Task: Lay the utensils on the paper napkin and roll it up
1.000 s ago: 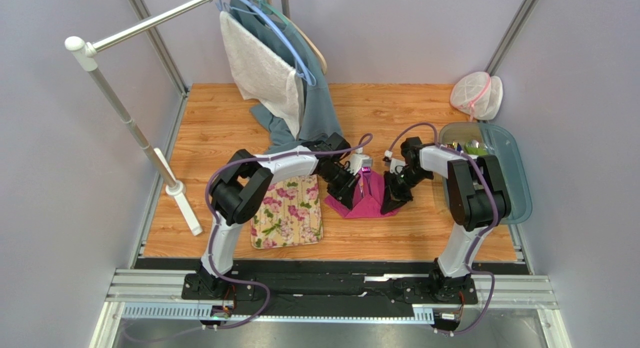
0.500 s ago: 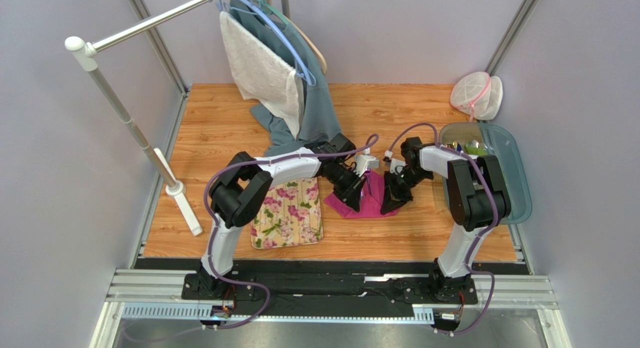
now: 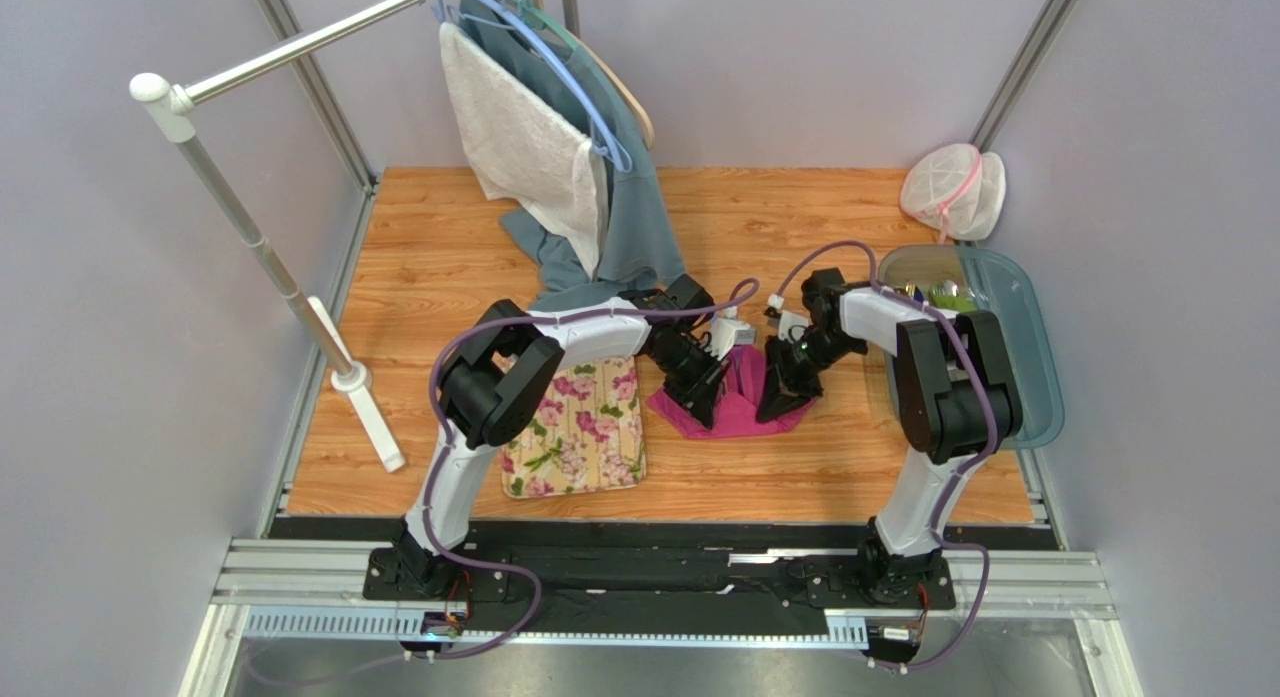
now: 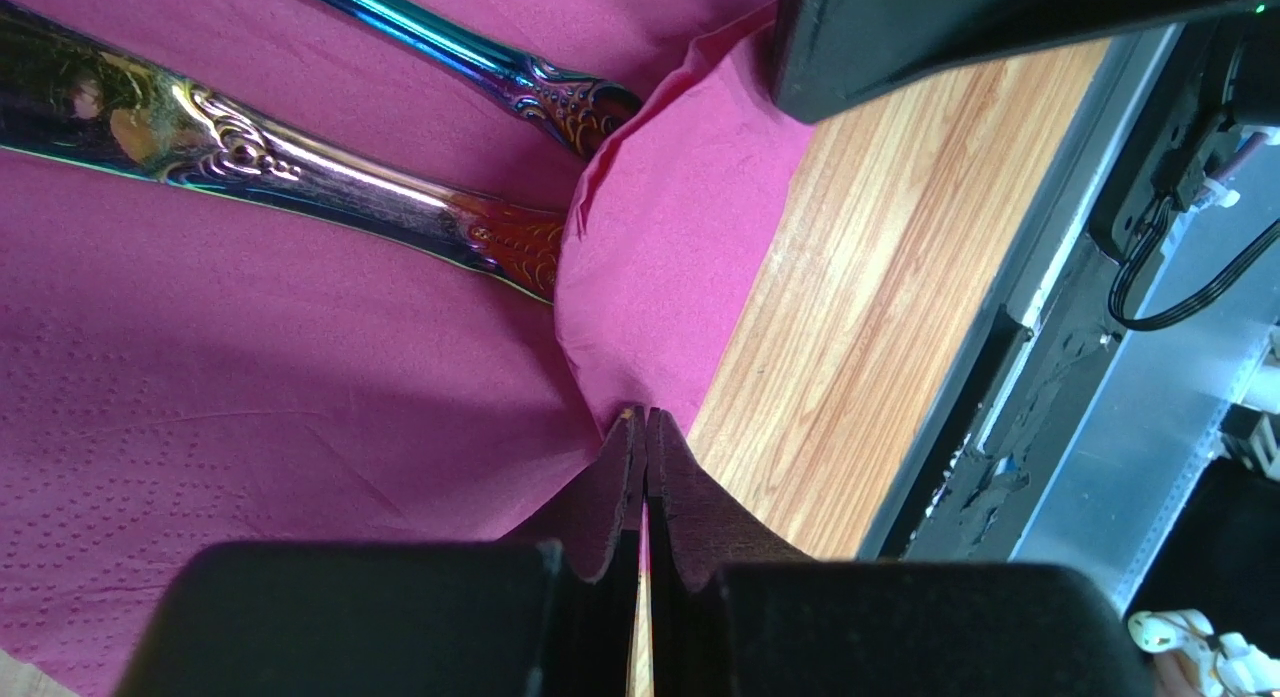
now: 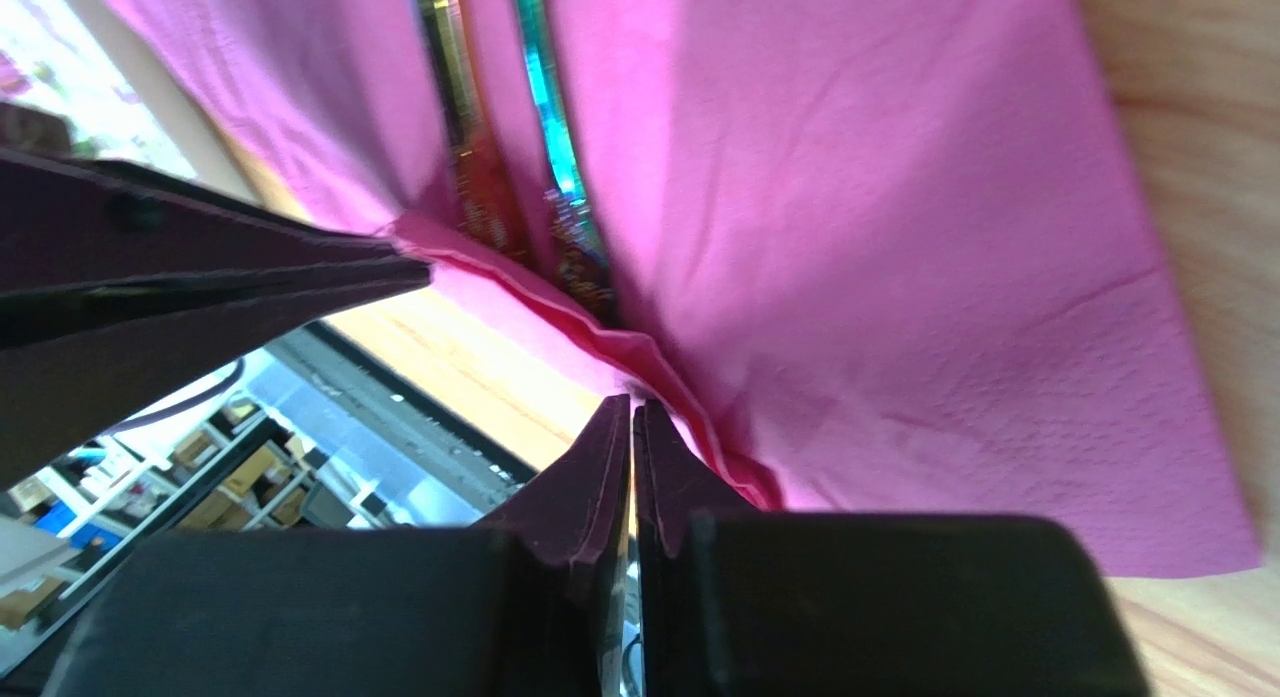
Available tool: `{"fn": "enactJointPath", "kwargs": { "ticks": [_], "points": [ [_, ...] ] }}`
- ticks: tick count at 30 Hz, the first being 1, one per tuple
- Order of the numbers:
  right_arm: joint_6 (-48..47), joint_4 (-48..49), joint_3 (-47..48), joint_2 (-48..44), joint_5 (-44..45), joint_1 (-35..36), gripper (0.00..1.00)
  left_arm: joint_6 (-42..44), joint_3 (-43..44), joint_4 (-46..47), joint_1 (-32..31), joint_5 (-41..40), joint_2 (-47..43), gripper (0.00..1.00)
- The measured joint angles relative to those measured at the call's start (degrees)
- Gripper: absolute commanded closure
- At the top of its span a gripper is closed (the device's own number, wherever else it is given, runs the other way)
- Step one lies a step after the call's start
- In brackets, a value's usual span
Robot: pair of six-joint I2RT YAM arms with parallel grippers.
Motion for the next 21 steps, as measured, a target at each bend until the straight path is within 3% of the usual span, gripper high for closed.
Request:
{"fn": "enactJointPath", "kwargs": {
  "ticks": [10, 21],
  "points": [
    [0.81, -0.83, 0.17, -0.39, -2.23, 2.1, 0.94, -0.04, 0.0, -0.02, 0.0, 0.0, 0.0, 0.98],
    [0.63, -0.85, 0.17, 1.46, 0.9, 2.86, 0.95, -0.11, 0.04, -0.07, 0.24, -0.07, 0.0, 0.98]
  ]
}}
